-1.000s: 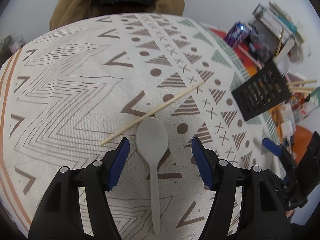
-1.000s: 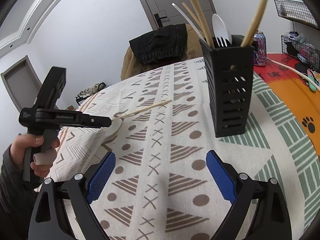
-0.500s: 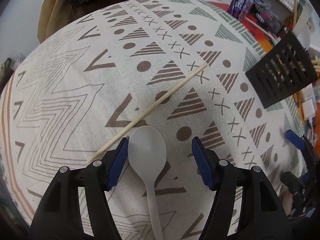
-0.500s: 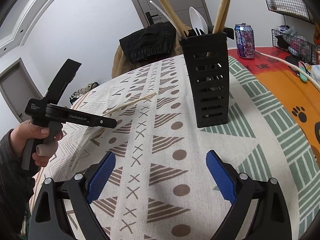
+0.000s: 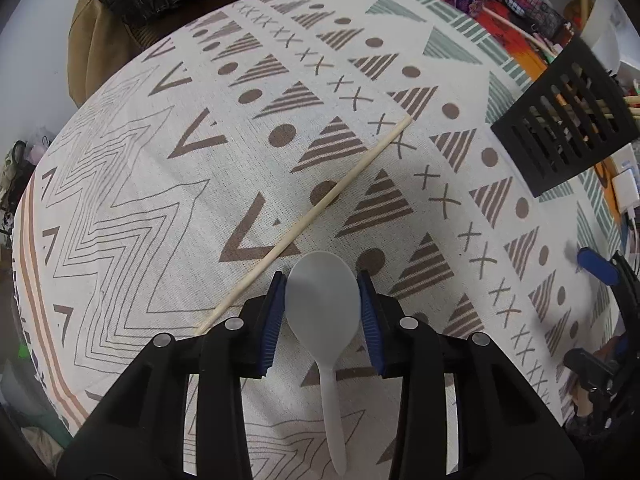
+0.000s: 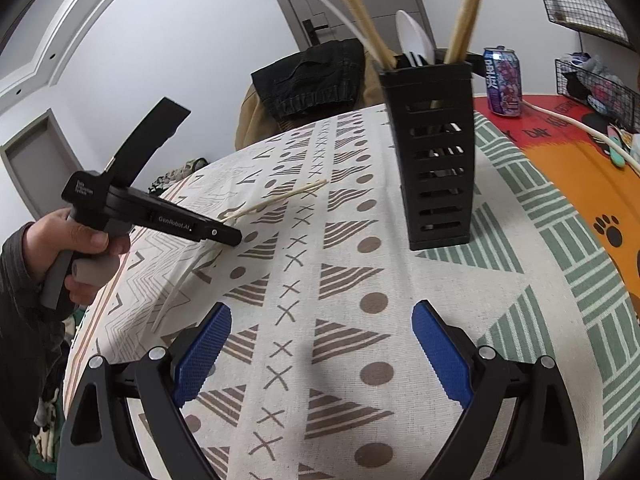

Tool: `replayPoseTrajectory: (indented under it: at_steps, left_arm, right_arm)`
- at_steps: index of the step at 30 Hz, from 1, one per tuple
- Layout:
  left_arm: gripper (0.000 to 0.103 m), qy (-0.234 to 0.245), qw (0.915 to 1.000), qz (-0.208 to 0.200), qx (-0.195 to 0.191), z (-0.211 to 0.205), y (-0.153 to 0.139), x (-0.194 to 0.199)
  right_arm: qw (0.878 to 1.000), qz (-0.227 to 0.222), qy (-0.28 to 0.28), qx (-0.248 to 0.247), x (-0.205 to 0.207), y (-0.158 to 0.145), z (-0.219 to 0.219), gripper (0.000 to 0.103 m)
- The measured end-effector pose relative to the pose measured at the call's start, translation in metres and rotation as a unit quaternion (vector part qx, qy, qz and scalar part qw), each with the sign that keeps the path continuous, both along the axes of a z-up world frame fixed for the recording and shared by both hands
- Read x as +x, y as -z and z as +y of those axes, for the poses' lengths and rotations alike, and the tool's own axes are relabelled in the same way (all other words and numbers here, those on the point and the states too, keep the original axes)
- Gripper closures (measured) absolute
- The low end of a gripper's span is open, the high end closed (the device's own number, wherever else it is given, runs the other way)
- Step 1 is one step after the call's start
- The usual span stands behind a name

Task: Organize utensils
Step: 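Move the open left tool down around the last white spoon, then close the left tool on the white spoon and lift it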

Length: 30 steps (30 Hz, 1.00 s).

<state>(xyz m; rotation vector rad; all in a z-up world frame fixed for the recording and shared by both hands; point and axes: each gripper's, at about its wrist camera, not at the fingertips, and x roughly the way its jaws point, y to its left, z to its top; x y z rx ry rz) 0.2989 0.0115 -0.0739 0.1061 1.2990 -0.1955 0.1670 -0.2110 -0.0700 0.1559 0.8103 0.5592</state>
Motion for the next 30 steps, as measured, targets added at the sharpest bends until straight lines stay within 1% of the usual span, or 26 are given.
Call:
replayPoseTrajectory:
  at_steps: [6, 11, 13, 17, 19, 21, 24, 30]
  left_arm:
    - [0.067, -0.006, 0.9987, -0.043, -0.026, 0.011, -0.030, -0.017]
    - [0.067, -0.022, 0.9945, -0.093, -0.044, 0.029, -0.055, -0.035]
    - [0.067, -0.031, 0.9915, -0.115, -0.051, 0.038, -0.064, -0.043]
    - [0.068, -0.049, 0.9851, -0.151, -0.067, 0.054, -0.076, -0.053]
    - [0.068, -0.058, 0.9826, -0.163, -0.067, 0.059, -0.080, -0.057]
    - [0.068, -0.071, 0.9793, -0.180, -0.060, 0.068, -0.086, -0.063]
    - [0.068, -0.089, 0.9744, -0.195, -0.069, 0.084, -0.095, -0.070]
    - [0.068, -0.120, 0.9650, -0.223, -0.068, 0.112, -0.108, -0.088]
  right_arm:
    - [1.000, -0.006, -0.025, -0.011, -0.001, -0.005, 0.017, 0.013]
    - [0.998, -0.018, -0.048, -0.024, 0.001, -0.014, 0.036, 0.014]
    - [0.997, -0.025, -0.058, -0.032, 0.002, -0.018, 0.044, 0.014]
    - [0.996, -0.027, -0.075, -0.045, 0.008, -0.022, 0.060, 0.018]
    - [0.995, -0.029, -0.084, -0.053, 0.011, -0.024, 0.068, 0.019]
    - [0.993, -0.031, -0.096, -0.062, 0.013, -0.026, 0.078, 0.020]
    - [0.989, -0.039, -0.119, -0.079, 0.014, -0.030, 0.095, 0.021]
    - [0.979, -0.044, -0.175, -0.094, 0.023, -0.038, 0.130, 0.033]
